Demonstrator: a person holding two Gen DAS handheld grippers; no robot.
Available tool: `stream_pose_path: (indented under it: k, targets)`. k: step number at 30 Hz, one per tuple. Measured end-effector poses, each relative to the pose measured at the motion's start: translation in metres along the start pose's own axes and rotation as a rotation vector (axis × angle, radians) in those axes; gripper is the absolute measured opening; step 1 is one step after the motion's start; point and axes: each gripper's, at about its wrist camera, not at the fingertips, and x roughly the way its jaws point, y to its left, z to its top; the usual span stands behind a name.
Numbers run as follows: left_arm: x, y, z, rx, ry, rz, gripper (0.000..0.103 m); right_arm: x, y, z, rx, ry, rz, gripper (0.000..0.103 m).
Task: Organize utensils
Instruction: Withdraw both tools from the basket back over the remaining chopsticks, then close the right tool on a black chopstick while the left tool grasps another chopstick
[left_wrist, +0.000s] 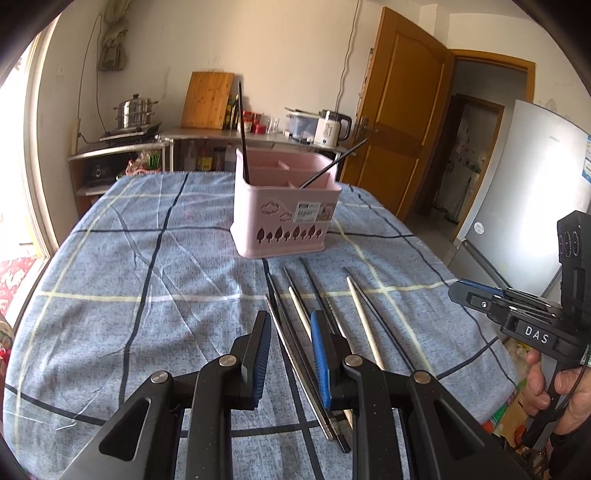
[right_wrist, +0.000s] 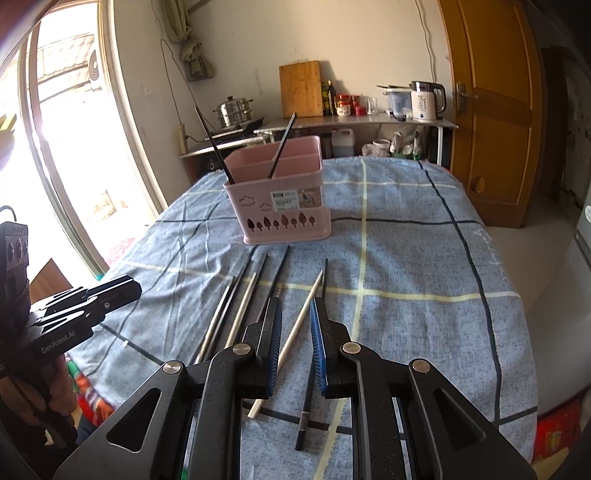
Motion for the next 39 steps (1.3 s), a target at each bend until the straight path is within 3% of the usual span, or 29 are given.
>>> stream_pose_path:
  k: [16,24,39]
  targets:
    - [0.105,0.018,0.005,-0.058,0.179,0.054,0.022,0.082,-0.016,-0.001,0.005,0.145,-0.019,0.016]
    - [0.130,0.024,0.003,-0.079,0.225,0.078,0.022,0.111,-0.022,0.002,-0.001,0.190,-0.031,0.016]
    - [0.142,0.019,0.010,-0.065,0.232,0.090,0.022,0.135,-0.027,0.005,0.005,0.226,-0.046,0.016]
